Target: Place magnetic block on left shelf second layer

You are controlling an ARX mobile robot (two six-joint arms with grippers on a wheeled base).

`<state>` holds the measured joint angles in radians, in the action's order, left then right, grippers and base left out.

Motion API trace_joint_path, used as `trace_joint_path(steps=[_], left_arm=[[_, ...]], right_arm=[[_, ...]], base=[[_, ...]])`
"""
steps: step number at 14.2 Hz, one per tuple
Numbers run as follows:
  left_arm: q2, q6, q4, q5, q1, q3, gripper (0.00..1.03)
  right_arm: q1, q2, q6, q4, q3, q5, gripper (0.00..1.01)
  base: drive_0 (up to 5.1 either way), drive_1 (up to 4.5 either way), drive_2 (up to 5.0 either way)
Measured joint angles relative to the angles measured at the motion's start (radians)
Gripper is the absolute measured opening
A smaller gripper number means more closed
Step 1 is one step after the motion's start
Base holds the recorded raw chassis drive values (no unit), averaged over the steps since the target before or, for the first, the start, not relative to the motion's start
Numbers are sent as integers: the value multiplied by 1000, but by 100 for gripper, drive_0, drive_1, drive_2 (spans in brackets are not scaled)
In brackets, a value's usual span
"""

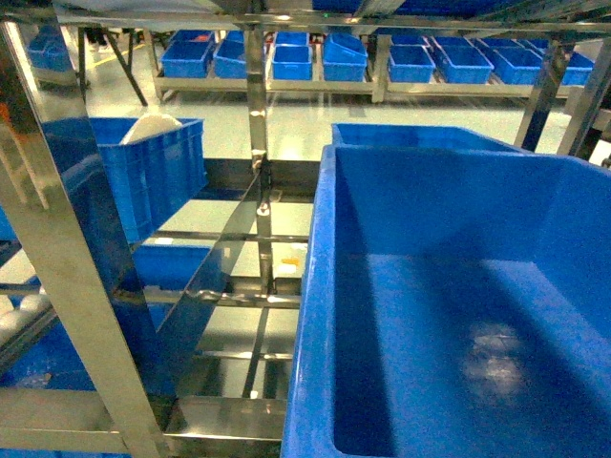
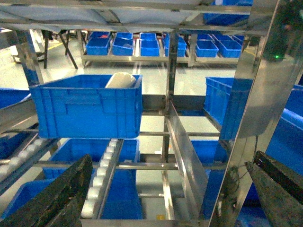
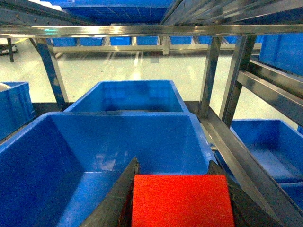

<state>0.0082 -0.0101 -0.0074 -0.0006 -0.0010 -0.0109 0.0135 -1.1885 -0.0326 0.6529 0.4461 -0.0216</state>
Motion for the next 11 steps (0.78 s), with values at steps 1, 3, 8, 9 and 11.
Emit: trace_joint_path(steps=[1, 3, 8, 9, 11], left_arm=[[0, 0, 5, 0, 0, 0, 98], [0, 0, 4, 0, 0, 0, 98], [0, 0, 4, 0, 0, 0, 98], [0, 0, 4, 0, 0, 0, 98], [0, 0, 4, 0, 0, 0, 98]], right_arm=[[0, 0, -1, -2, 0, -1, 34], [0, 0, -1, -2, 0, -1, 34], [-101, 86, -55, -131, -95, 29, 34], [-122, 86, -75, -137, -96, 24, 34], [-147, 12, -137, -125, -58, 10, 34]], base=[[0, 0, 0], [0, 0, 0], [0, 0, 0], [0, 0, 0], [0, 0, 0]])
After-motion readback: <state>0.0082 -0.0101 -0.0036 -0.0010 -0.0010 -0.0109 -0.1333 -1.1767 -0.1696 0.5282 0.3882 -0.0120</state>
